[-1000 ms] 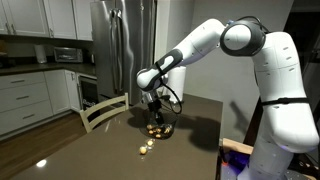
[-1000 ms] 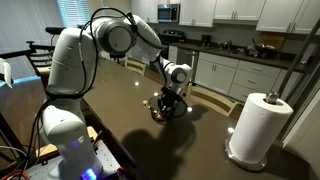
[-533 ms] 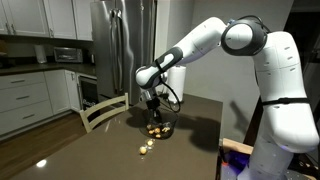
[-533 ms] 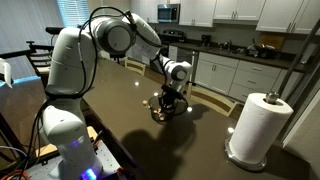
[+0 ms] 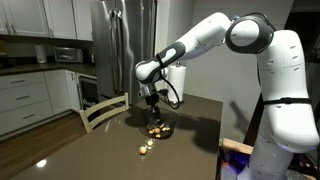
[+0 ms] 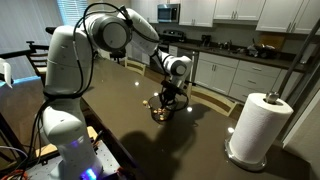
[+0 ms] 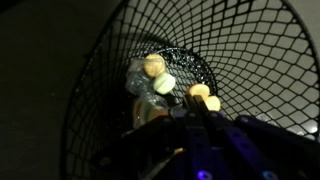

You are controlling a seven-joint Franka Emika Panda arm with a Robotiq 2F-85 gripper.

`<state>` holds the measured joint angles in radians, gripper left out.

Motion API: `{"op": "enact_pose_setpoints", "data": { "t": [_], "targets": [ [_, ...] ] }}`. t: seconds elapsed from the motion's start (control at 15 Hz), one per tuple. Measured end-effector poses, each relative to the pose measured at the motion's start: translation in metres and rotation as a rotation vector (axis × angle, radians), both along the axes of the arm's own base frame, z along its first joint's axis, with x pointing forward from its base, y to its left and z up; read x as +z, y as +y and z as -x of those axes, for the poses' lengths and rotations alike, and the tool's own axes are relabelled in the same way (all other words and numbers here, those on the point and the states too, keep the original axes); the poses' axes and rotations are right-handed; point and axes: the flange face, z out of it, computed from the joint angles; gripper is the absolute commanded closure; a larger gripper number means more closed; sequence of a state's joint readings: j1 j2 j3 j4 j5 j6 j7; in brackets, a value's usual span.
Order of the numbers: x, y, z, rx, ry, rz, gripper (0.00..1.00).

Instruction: Take a packet out of the basket and put it on the counter

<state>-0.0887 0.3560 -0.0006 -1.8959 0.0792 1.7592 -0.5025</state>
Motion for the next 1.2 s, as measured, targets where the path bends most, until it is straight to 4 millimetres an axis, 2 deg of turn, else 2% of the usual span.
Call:
{"op": "enact_pose_setpoints", "data": {
  "t": [0.47,0.8,1.0,1.2],
  "targets": [
    [0.056,0.02,-0.003,0.024,-0.097,0.014,0.96],
    [0.1,0.058,0.003,0.09,-0.172,0.016,0.97],
    [0.113,0.087,0.013,0.143,-0.191,0.011,0.96],
    [0.109,0.117,0.027,0.202,-0.178,0.004,0.97]
  ]
}}
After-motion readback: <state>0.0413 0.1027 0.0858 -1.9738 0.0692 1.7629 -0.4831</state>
